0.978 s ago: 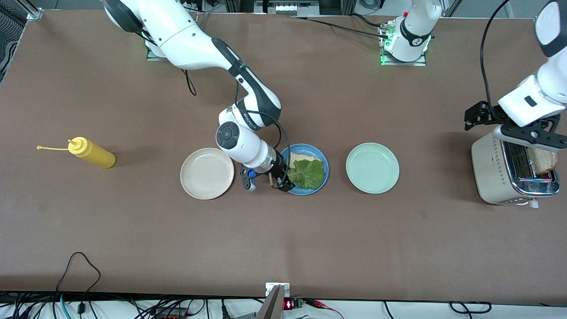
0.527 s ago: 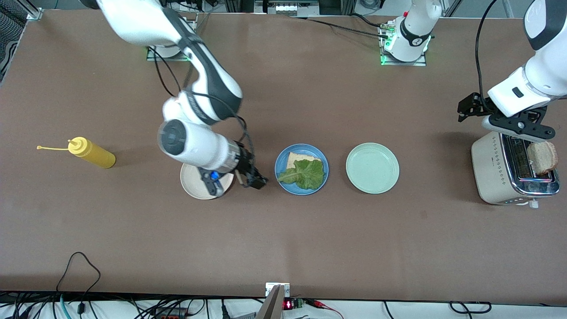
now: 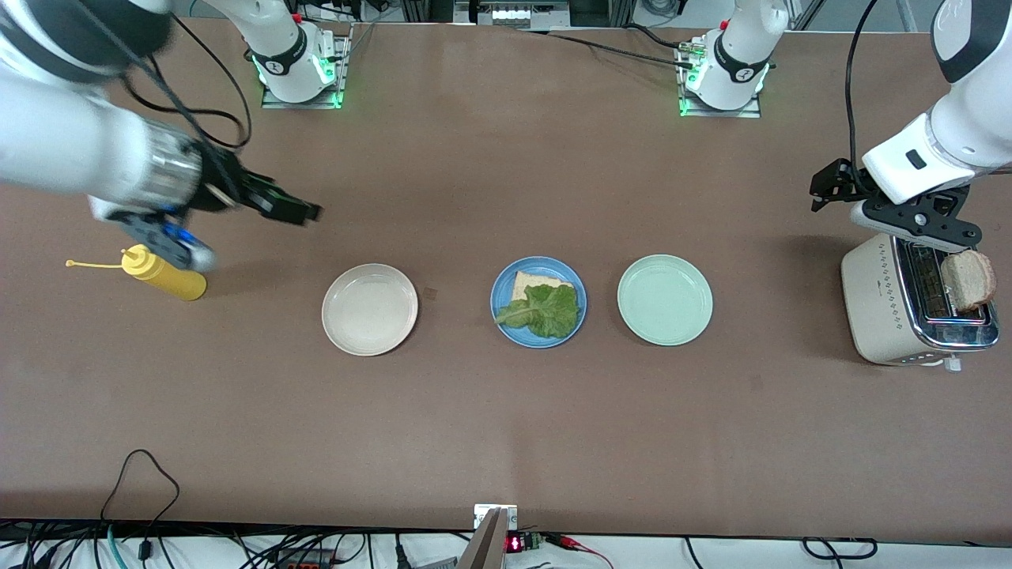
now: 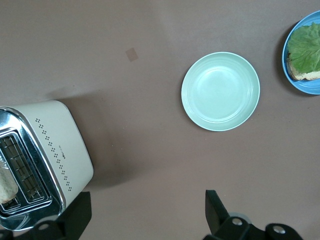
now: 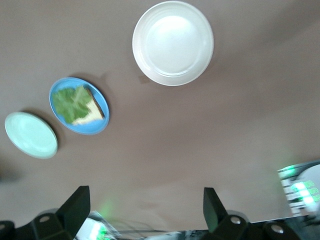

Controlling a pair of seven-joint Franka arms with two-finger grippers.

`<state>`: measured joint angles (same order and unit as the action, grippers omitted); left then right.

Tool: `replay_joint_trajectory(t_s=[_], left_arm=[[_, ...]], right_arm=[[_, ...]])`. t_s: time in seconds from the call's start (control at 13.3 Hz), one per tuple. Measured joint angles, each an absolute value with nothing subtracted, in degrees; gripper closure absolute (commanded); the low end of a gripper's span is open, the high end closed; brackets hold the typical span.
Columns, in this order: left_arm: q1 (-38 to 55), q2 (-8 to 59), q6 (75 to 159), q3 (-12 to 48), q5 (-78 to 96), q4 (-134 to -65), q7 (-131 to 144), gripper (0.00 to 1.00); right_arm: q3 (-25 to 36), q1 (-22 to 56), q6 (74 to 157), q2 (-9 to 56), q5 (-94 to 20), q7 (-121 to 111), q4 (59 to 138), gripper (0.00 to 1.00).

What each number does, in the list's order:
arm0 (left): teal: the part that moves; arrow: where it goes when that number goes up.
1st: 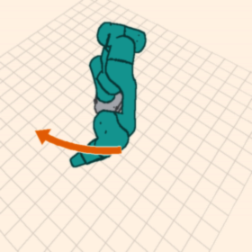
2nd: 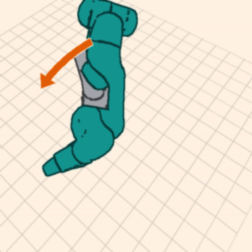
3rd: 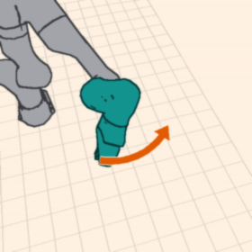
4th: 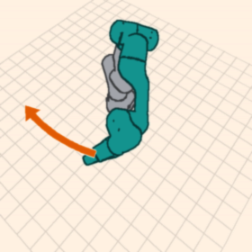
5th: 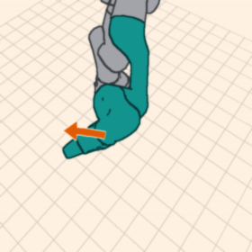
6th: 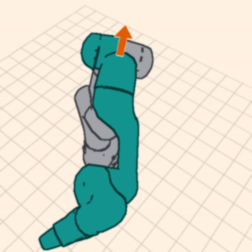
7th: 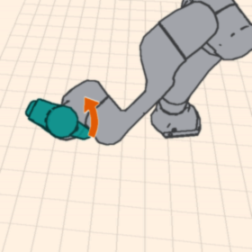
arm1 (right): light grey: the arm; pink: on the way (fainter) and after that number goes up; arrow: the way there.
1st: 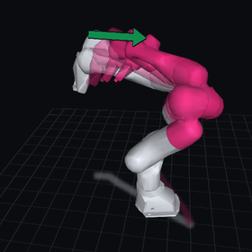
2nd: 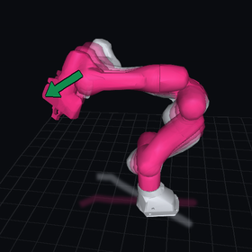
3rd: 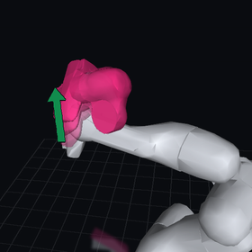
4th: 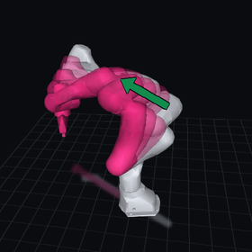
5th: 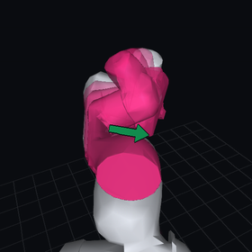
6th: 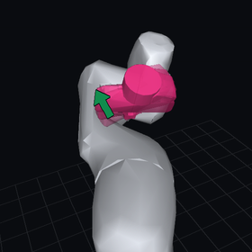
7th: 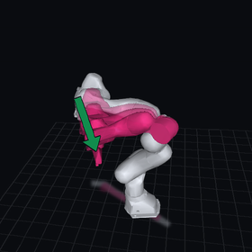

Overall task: Make sandwich in blue plate with both arms
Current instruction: 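Withdraw the right gripper from the blue plate toward its side, then move the right gripper down to the yellow squeeze bottle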

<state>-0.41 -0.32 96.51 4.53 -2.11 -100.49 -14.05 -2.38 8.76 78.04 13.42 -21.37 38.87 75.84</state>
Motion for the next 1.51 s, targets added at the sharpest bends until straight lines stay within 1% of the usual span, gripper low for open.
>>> replay_joint_trajectory(t_s=[0.15, 0.38, 0.6, 0.75, 1.05, 1.28, 1.35, 1.51], left_arm=[[-0.4, -0.3, 96.5, 4.5, -2.1, -100.5, -14.1, 0.0], [-0.4, -0.1, 96.5, 4.5, -2.1, -100.2, -14.1, 0.0], [-0.4, -0.1, 96.5, 4.5, -2.1, -100.1, -13.7, 0.0], [-0.4, 0.0, 96.5, 4.5, -2.1, -100.0, -13.3, 0.0], [-0.4, 0.4, 96.5, 4.5, -2.1, -100.0, -13.0, 0.0], [-0.4, 0.6, 96.5, 4.5, -2.1, -100.0, -12.8, 0.0], [-0.4, 0.6, 96.5, 4.5, -2.1, -100.0, -12.5, 0.0], [-0.4, 0.9, 96.6, 4.5, -2.1, -99.5, -11.1, 0.0]], right_arm=[[-2.2, 3.2, 76.7, 7.5, -19.0, 26.4, 81.1, 0.0], [-2.0, -5.1, 76.6, 0.5, -11.1, 3.5, 91.8, 0.0], [-1.9, -13.2, 79.5, -2.7, -4.1, -13.7, 99.2, 0.0], [-1.3, -17.4, 84.4, -4.5, -1.1, -24.4, 104.0, 0.0], [2.9, -24.0, 97.9, -5.6, -0.6, -47.5, 112.2, 0.0], [6.6, -25.9, 107.9, -4.4, -1.4, -65.3, 116.3, 0.0], [7.4, -26.5, 109.5, -3.4, -3.5, -70.7, 116.6, 0.0], [7.9, -28.9, 110.8, -0.6, -12.2, -84.6, 116.7, 0.0]])
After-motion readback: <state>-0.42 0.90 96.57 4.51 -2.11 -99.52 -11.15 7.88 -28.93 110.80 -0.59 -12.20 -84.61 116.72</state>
